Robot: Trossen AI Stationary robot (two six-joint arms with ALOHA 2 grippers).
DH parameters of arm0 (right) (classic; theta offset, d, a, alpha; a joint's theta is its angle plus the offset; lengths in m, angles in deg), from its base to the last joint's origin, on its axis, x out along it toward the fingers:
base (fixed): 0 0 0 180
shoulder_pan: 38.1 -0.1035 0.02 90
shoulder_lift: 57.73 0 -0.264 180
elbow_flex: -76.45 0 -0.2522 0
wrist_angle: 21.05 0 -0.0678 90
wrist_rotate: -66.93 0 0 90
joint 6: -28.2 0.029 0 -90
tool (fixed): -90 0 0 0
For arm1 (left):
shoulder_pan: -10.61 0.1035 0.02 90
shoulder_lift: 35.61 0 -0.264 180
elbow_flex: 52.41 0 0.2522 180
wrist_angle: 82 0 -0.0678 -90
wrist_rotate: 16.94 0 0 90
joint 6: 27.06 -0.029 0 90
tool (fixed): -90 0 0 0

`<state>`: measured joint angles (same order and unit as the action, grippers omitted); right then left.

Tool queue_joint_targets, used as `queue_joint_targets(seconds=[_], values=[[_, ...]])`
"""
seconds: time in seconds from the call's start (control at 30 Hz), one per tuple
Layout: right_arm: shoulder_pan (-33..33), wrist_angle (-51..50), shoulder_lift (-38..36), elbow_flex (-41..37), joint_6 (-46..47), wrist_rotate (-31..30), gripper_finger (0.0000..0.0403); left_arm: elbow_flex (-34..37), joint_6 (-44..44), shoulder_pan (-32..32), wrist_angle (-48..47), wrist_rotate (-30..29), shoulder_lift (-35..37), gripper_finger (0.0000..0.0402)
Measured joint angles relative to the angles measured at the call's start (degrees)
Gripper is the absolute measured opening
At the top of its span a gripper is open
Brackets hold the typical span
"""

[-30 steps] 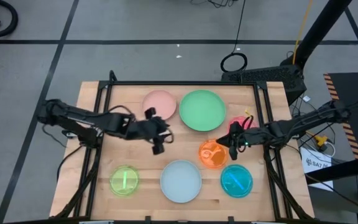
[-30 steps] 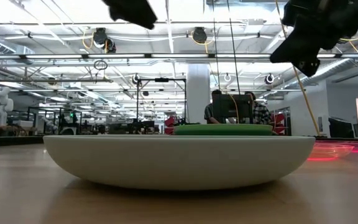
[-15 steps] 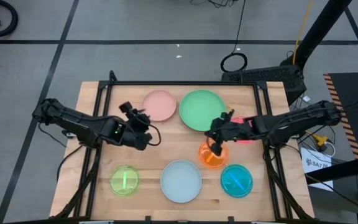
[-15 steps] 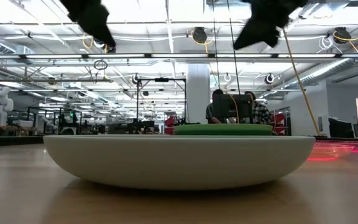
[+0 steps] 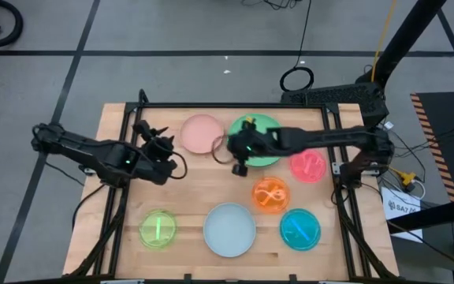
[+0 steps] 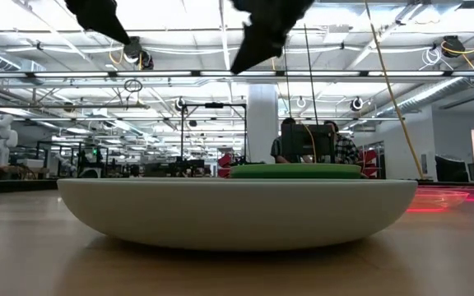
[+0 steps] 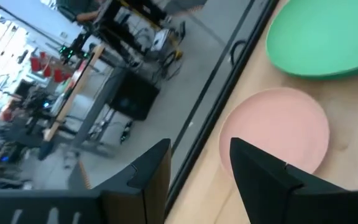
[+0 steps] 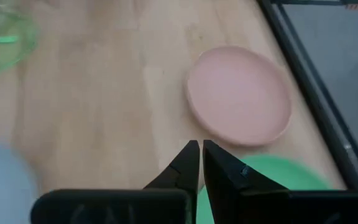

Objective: Stack plastic plates
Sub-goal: Stack the light orange plate on top of the green plate

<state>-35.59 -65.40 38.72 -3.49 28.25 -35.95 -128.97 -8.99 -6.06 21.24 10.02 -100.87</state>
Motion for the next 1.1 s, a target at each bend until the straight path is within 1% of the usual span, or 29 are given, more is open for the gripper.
queue_joint_targets(seconds=[0.07, 0.23, 0.33, 0.4, 0.57, 0.67, 0.77, 0.9, 1.1], values=[[1.9, 0.2, 3.1, 3.2, -2.2, 2.0, 0.0015, 3.4, -2.5, -0.9, 4.7, 0.3, 3.5, 0.0172], [6.0, 1.3, 11.5, 11.0, -7.3, 8.4, 0.0015, 13.4, -11.4, -2.1, 23.1, 3.6, 12.6, 0.0172], [7.8, 1.6, 17.3, 16.2, -9.8, 10.2, 0.0015, 17.4, -13.2, -2.3, 28.8, 4.0, 17.2, 0.0172], [8.6, 1.6, 20.9, 19.4, -11.2, 11.4, 0.0015, 18.7, -13.4, -2.3, 29.2, 3.6, 19.6, 0.0172], [9.8, 1.5, 29.7, 26.8, -12.3, 13.1, 0.0015, 18.7, -10.4, -1.9, 28.6, -1.8, 23.4, 0.0172], [9.9, 1.5, 33.9, 29.7, -11.7, 13.1, 0.0016, 18.7, -10.1, -1.9, 28.4, -2.1, 24.4, 0.0172], [9.7, 2.4, 36.3, 30.7, -11.7, 13.0, 0.0023, 18.7, -9.9, -1.9, 26.4, -2.2, 24.7, 0.0172], [9.5, 2.6, 38.1, 30.7, -11.4, 12.8, 0.0053, 18.7, -8.7, -1.9, 24.1, -3.5, 24.7, 0.0172], [9.8, 3.5, 39.5, 30.4, -9.8, 12.7, 0.0126, 18.7, -8.4, -1.9, 23.3, -3.5, 24.7, 0.0172]])
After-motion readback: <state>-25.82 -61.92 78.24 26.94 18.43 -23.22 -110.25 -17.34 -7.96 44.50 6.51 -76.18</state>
